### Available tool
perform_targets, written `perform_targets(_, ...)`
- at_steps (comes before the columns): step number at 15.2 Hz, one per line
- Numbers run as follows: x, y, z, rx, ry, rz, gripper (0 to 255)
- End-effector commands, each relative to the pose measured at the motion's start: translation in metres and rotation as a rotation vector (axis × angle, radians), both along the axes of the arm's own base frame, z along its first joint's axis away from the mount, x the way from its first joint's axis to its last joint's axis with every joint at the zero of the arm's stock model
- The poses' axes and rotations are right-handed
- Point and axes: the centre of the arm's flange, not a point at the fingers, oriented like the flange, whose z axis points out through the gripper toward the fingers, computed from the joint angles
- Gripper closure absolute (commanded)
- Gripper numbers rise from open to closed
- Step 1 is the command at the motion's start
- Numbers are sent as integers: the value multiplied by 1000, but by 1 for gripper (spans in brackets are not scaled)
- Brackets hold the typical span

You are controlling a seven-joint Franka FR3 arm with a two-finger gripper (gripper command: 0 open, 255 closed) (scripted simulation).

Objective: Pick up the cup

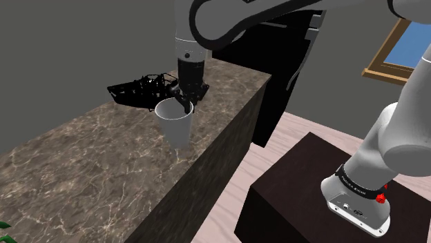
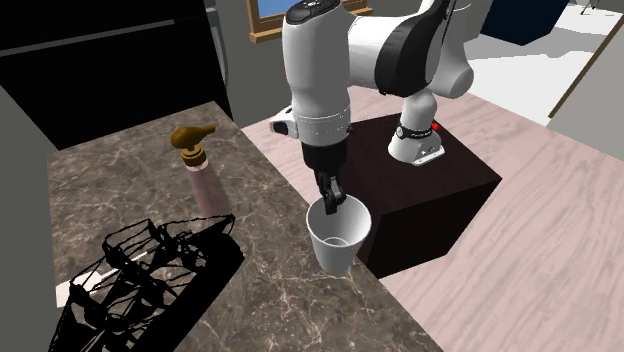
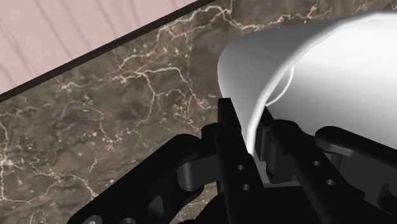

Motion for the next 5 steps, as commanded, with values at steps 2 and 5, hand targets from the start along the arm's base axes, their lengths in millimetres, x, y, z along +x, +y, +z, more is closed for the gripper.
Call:
perform_targets(2, 1, 0, 16, 0, 0, 0, 255)
perform_targets(5, 1, 0, 22, 0, 0, 0, 255)
